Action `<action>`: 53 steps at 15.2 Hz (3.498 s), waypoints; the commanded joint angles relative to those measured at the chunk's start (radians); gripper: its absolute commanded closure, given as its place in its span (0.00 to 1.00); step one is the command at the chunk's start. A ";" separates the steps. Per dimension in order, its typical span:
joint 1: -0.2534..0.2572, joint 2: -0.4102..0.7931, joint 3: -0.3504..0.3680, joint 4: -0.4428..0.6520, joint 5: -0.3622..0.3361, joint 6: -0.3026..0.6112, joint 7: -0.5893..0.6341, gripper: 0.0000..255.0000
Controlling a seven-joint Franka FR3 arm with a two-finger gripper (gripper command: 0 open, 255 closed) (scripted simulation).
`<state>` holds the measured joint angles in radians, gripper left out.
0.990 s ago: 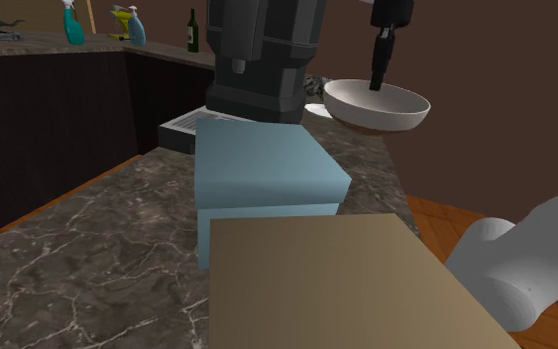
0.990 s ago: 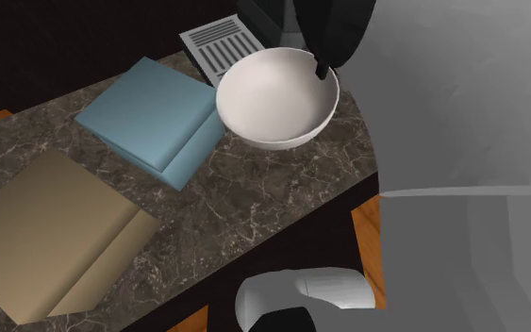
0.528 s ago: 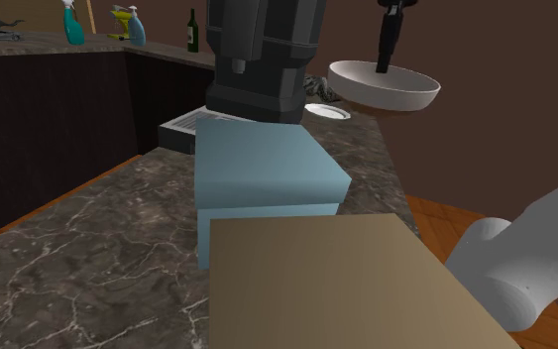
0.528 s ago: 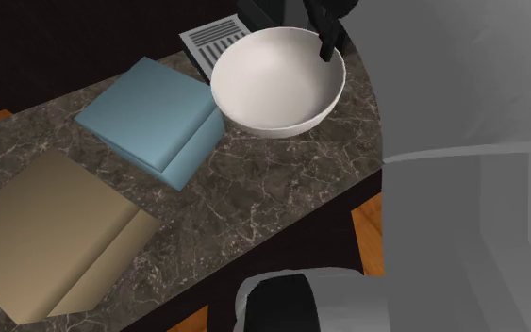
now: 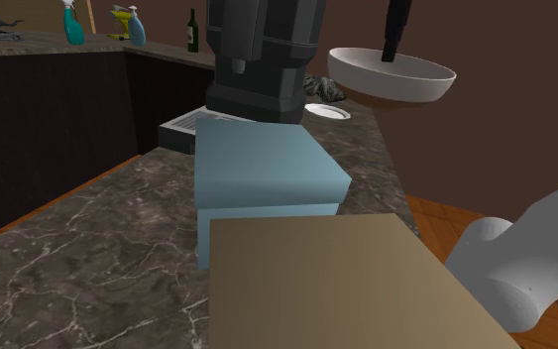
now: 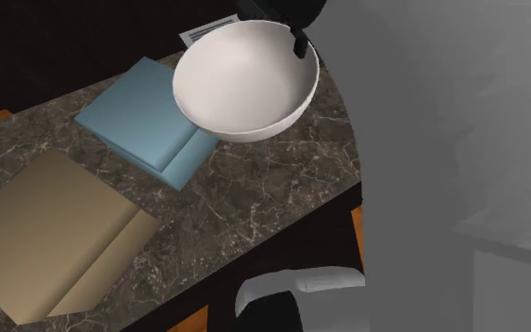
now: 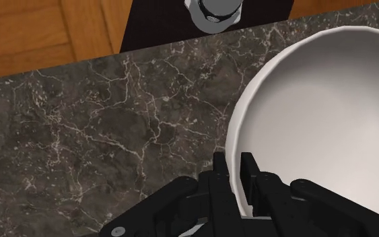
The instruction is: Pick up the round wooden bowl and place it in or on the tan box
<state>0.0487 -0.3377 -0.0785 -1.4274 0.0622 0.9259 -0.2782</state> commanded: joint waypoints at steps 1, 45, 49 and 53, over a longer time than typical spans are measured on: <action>0.013 -0.026 0.040 -0.015 0.026 -0.008 0.066 1.00; 0.131 -0.220 0.542 -0.336 0.365 0.262 0.709 1.00; 0.132 -0.228 0.542 -0.356 0.367 0.273 0.705 1.00; 0.132 -0.228 0.542 -0.356 0.367 0.273 0.705 1.00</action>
<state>0.1809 -0.5661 0.4637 -1.7829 0.4287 1.1983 0.4265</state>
